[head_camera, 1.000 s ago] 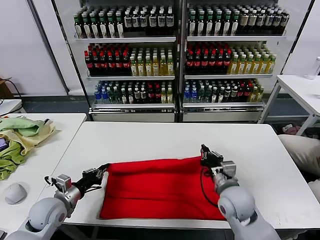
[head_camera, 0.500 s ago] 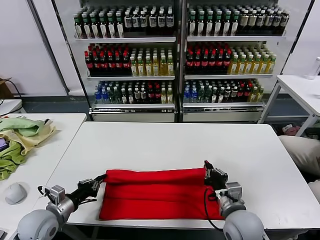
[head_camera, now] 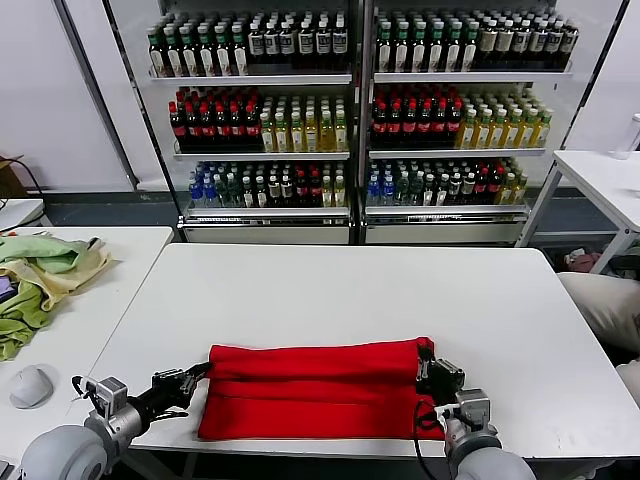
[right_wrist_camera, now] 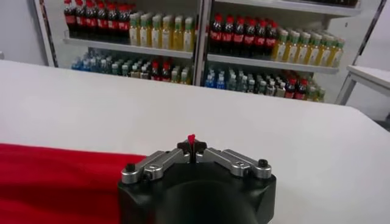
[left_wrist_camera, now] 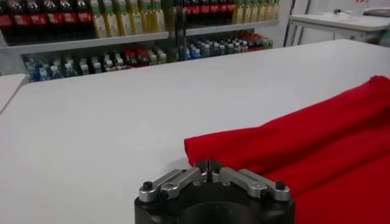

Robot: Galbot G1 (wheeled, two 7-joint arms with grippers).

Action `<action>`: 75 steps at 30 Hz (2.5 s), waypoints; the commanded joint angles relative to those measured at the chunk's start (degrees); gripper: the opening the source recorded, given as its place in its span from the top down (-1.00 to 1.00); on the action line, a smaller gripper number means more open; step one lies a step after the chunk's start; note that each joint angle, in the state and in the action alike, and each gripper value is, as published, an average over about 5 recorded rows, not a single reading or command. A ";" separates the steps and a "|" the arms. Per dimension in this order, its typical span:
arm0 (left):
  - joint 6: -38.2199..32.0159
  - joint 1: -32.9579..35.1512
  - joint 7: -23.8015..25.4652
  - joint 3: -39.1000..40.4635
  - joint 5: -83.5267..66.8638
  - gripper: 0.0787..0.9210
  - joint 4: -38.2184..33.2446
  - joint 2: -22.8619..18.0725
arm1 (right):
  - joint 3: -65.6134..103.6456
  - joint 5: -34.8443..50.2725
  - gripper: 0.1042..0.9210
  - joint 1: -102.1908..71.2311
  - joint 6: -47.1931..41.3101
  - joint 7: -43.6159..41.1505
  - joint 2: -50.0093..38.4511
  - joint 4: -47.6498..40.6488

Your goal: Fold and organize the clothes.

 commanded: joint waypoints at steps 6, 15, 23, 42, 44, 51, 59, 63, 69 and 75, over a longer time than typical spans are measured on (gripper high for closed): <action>2.02 1.54 0.98 -1.22 3.51 0.99 -1.78 -0.13 | 0.15 -1.89 0.97 -2.59 0.62 -0.01 -0.06 -1.47; 2.24 1.41 1.01 -1.95 3.63 0.99 -1.48 -0.03 | 0.76 -2.23 0.97 -3.75 0.09 0.16 -0.22 0.87; 3.22 1.98 0.81 -1.47 7.21 0.99 -1.81 -0.43 | 0.30 -4.75 0.97 -5.24 0.07 0.34 0.13 -0.10; -2.78 3.66 -35.32 4.24 3.83 -0.11 -11.06 -13.24 | 3.03 -7.38 -0.22 -6.43 3.00 0.36 1.68 4.72; -2.64 4.11 -37.54 5.94 2.54 -0.24 -10.84 -14.71 | 2.89 -7.52 -0.36 -6.35 3.01 0.31 1.79 4.78; -1.79 5.12 -39.47 8.70 -1.91 -0.69 -10.01 -16.50 | 2.21 -7.86 -0.73 -5.61 2.95 0.33 1.91 4.45; -2.91 3.42 -40.88 12.06 -0.25 -0.77 -7.60 -18.52 | 1.64 -8.14 -0.76 -5.09 2.85 0.26 2.20 4.16; -3.38 3.27 -41.76 13.02 1.26 -0.77 -7.23 -18.97 | 1.55 -8.33 -0.76 -5.49 2.89 0.23 2.37 4.12; -3.70 3.52 -41.86 13.75 1.11 -0.73 -6.95 -19.03 | 1.61 -8.52 -0.76 -5.51 2.99 0.27 2.35 3.91; -3.74 4.26 -41.56 14.84 -0.36 -0.39 -7.33 -19.45 | 1.53 -8.85 -0.76 -5.49 3.09 0.27 2.61 3.75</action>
